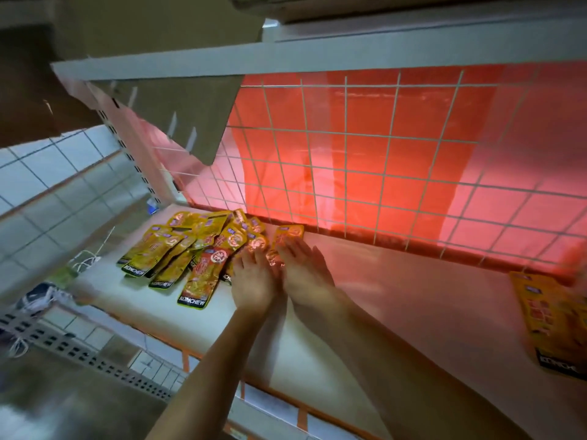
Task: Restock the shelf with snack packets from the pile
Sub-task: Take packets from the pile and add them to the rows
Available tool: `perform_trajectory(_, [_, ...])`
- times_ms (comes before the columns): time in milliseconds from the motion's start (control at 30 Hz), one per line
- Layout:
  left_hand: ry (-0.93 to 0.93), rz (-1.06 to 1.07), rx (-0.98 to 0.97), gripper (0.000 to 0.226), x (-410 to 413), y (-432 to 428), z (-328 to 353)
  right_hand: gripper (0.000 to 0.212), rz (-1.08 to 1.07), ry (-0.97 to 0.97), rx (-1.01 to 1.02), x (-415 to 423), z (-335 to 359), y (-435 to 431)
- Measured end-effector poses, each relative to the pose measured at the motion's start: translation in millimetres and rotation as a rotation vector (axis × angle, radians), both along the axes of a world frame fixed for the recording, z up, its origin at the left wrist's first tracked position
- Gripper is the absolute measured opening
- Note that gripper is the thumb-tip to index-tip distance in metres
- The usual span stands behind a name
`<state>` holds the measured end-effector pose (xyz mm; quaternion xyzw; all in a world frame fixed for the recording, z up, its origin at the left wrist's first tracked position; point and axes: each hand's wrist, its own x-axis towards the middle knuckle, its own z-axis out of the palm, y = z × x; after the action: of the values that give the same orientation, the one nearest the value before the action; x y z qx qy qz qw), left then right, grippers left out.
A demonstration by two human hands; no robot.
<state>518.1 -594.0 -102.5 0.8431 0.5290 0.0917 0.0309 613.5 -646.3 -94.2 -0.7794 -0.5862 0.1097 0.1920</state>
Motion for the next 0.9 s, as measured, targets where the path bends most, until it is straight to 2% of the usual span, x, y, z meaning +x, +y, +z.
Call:
perform_trajectory(67, [0.058,0.003,0.03,0.044,-1,1,0,0.053,0.011,0.01,-0.045,0,-6,3])
perform_trajectory(200, [0.069,0.0,0.059,0.029,0,1,5,0.04,-0.066,-0.114,-0.023,0,-11,3])
perform_trajectory(300, [-0.004,-0.002,-0.013,0.026,1,-2,4,0.032,-0.136,-0.073,0.002,2,-6,3])
perform_trajectory(367, [-0.039,0.036,-0.026,0.026,0,-3,5,0.034,-0.135,-0.04,0.009,3,-6,2])
perform_trajectory(500, [0.037,0.019,-0.044,0.028,-2,-7,4,0.044,-0.131,-0.03,-0.024,-1,-7,-1])
perform_trajectory(600, [0.025,0.045,-0.07,0.03,-5,-10,5,0.044,-0.162,-0.033,-0.018,-4,-5,-5])
perform_trajectory(700, [-0.089,0.108,-0.145,0.045,-4,-14,8,0.056,-0.232,0.034,-0.043,-5,2,-11])
perform_trajectory(833, [-0.386,0.108,-0.254,0.066,6,-27,12,0.063,-0.421,0.164,-0.048,0,9,-24])
perform_trajectory(900, [-0.462,0.123,-0.302,0.068,13,-37,10,0.069,-0.483,0.216,-0.038,8,7,-36])
